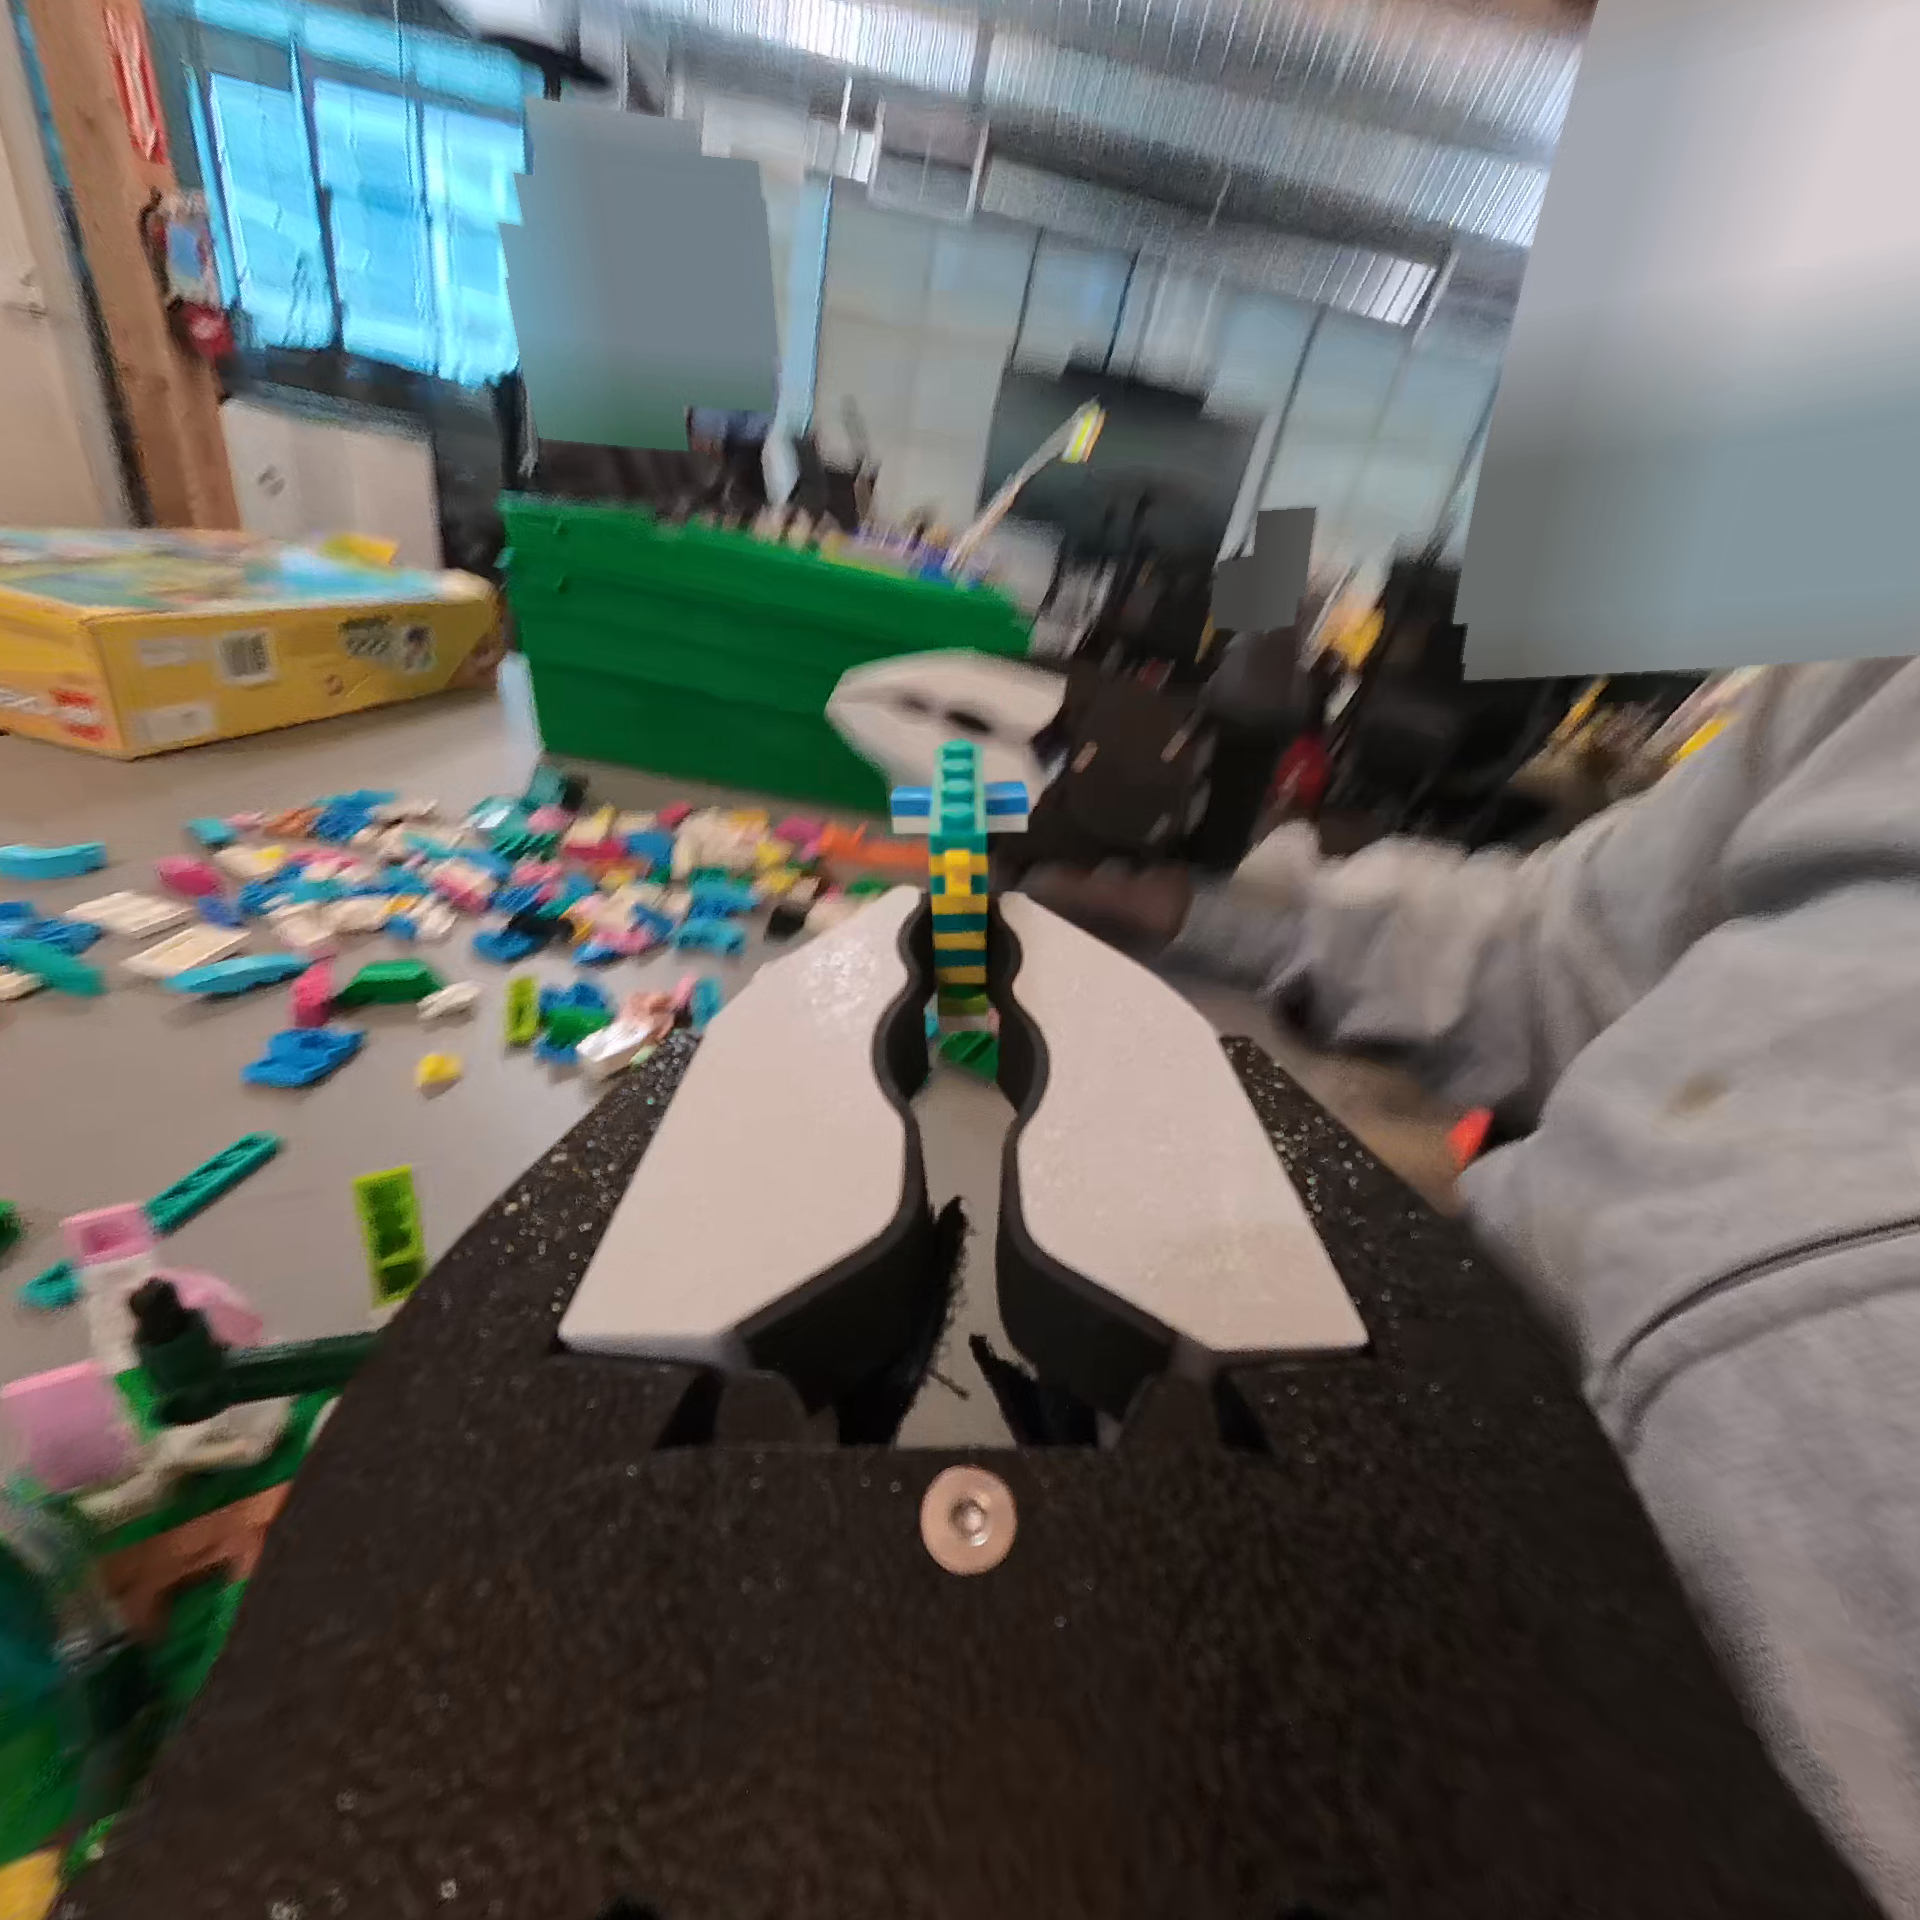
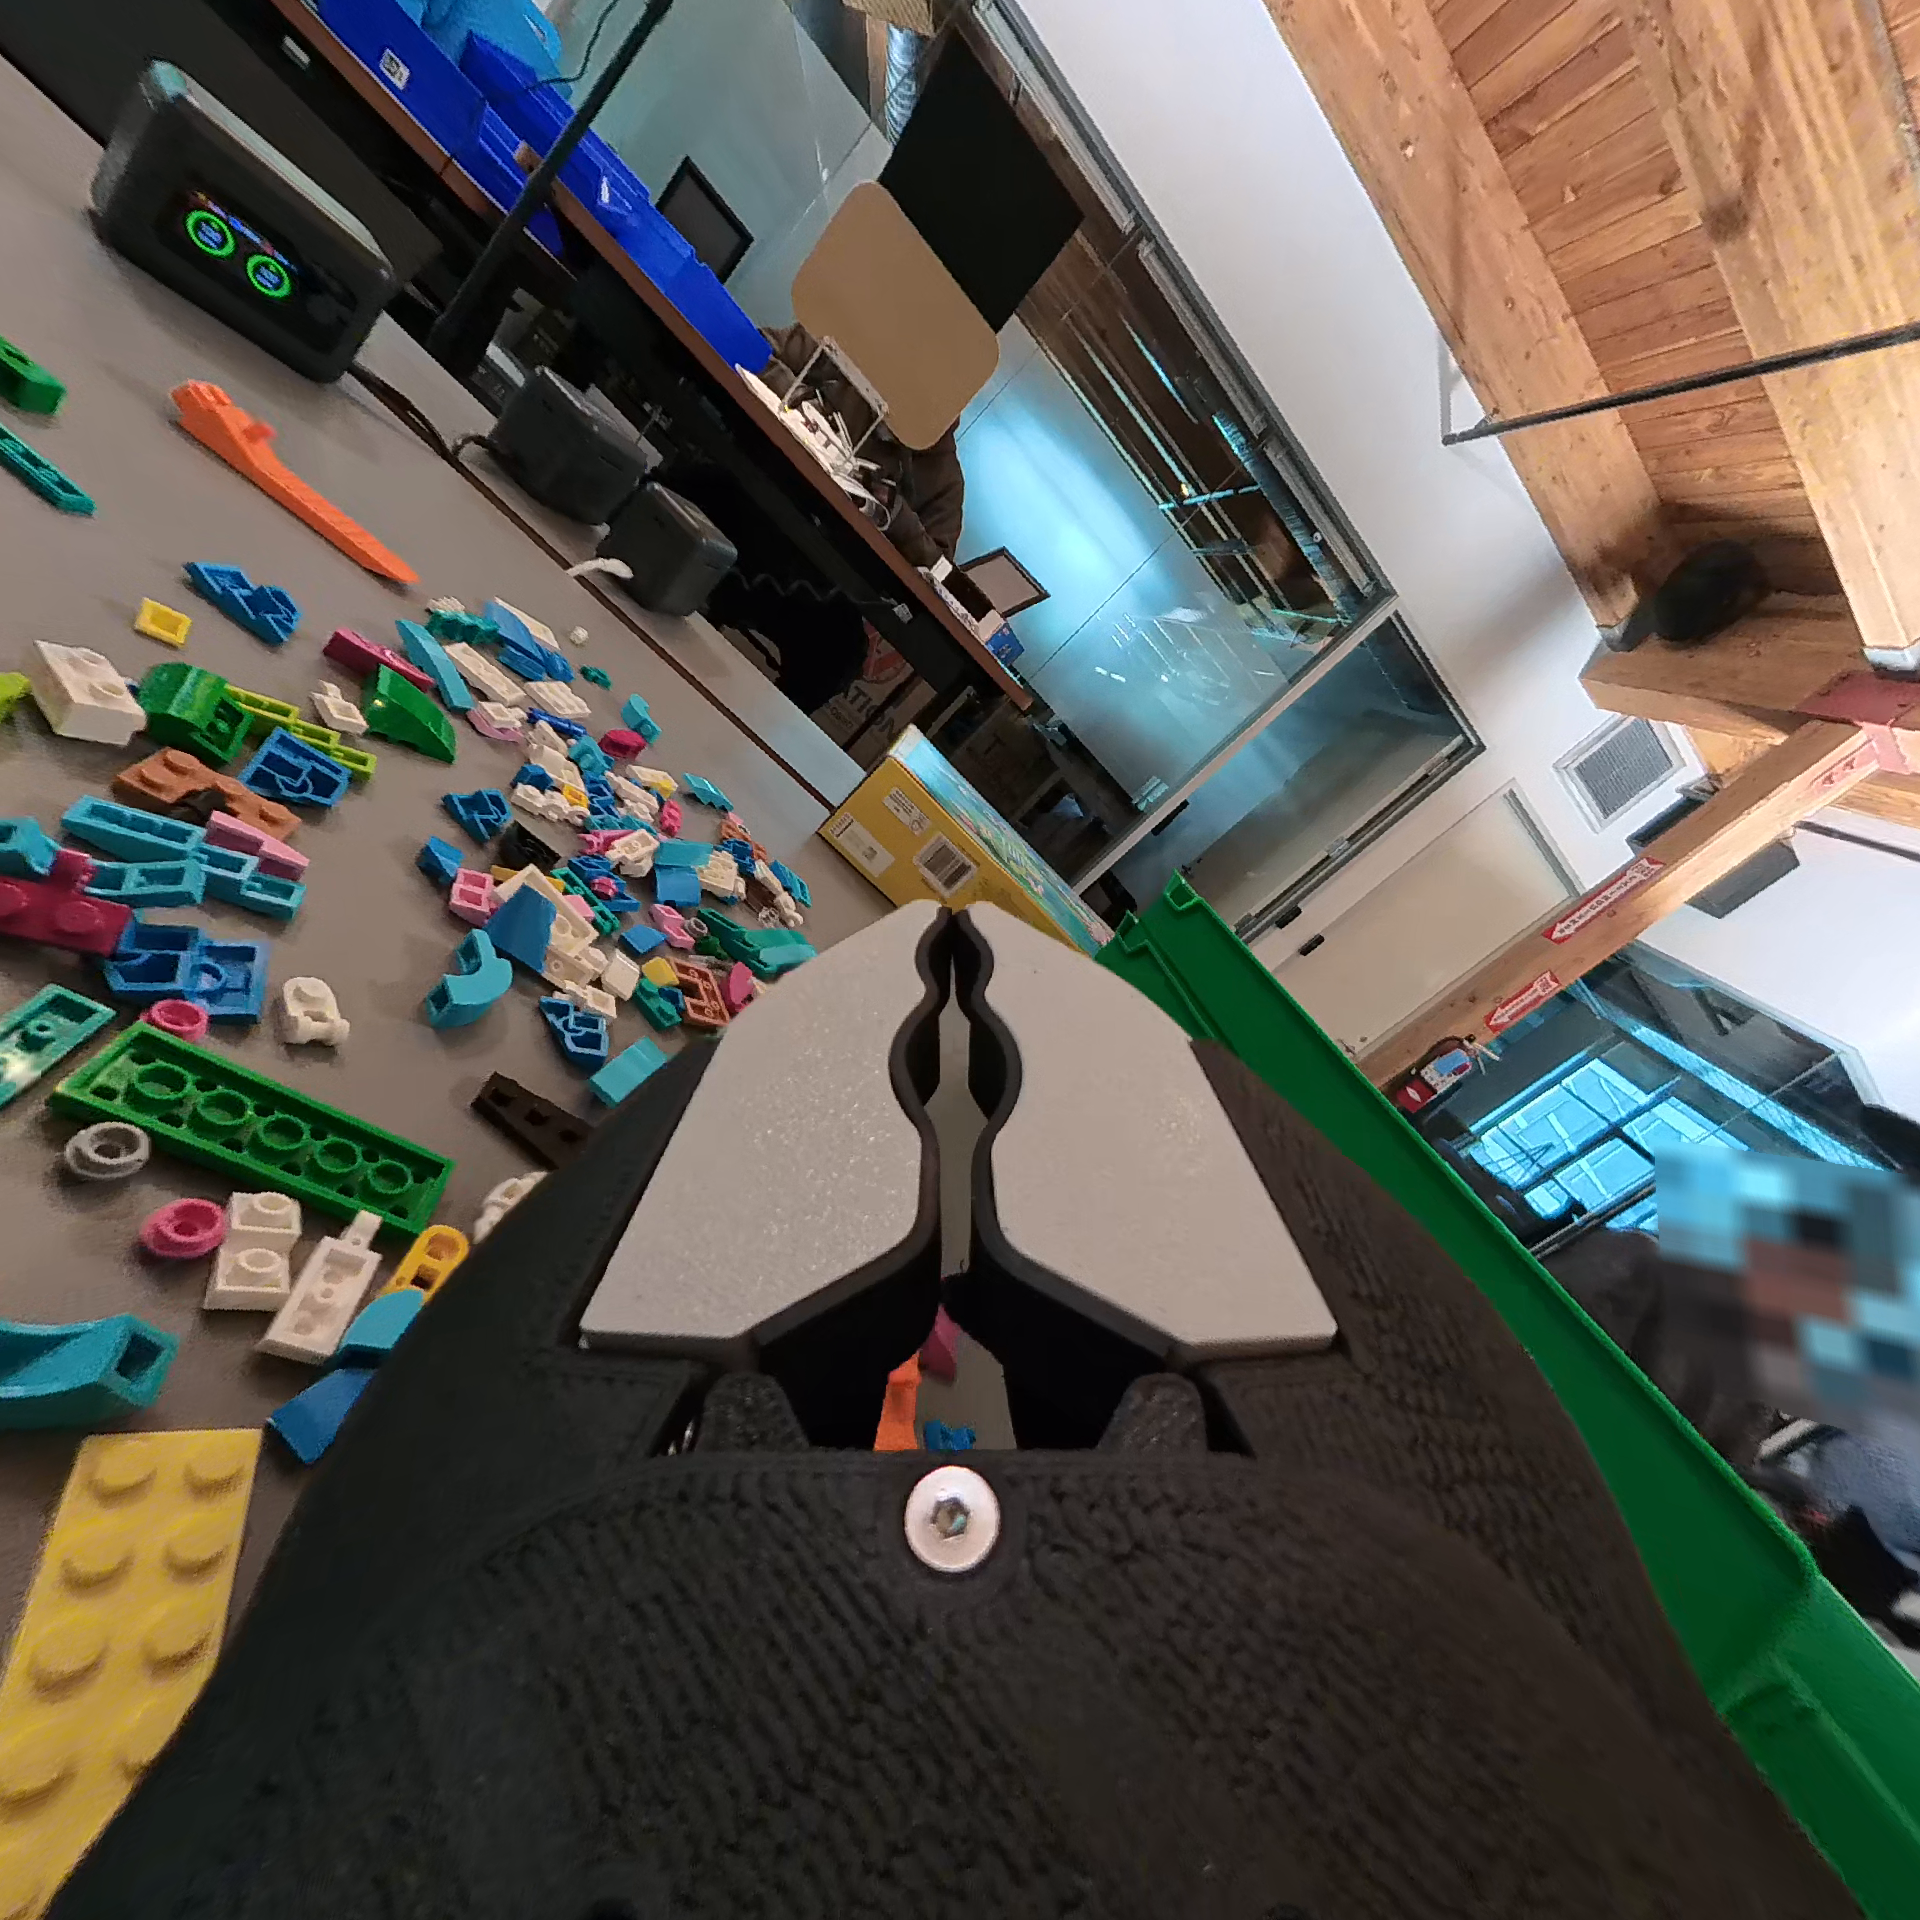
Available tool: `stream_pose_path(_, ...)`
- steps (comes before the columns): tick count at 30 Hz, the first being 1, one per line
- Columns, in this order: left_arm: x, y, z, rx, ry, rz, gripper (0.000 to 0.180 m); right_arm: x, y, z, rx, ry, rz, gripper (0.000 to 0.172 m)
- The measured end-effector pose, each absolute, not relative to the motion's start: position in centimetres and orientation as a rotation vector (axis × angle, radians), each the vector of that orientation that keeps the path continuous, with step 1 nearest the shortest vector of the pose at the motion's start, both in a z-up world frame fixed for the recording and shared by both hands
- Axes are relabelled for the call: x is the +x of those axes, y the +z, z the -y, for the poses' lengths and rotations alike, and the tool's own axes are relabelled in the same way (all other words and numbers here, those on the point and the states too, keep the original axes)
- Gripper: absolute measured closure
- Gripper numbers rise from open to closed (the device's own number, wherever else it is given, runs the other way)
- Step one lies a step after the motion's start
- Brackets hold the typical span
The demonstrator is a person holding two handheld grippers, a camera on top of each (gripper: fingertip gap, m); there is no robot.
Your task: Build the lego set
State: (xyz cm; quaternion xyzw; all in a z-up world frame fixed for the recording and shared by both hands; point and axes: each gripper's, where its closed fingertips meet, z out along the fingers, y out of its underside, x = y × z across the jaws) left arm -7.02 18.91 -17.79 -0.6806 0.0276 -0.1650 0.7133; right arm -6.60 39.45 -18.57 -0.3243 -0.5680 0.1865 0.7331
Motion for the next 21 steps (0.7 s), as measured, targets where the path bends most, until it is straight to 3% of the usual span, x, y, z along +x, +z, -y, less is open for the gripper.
stream_pose_path(6, -5.7, -20.9, -20.2, -1.827, -0.315, -0.173, 0.172, -5.1, -16.9, -29.0, -0.406, 0.909, 1.508, 0.164)
stream_pose_path(10, -4.8, -22.3, -20.2, -1.943, -0.217, -0.329, 0.172, -3.4, -17.9, -22.9, -0.492, 1.287, 1.883, 0.153)
stream_pose_path(21, -3.3, -25.2, -19.9, -2.012, 0.262, -0.795, 0.172, -2.1, -22.3, -18.7, -0.417, 1.067, 2.227, 0.167)
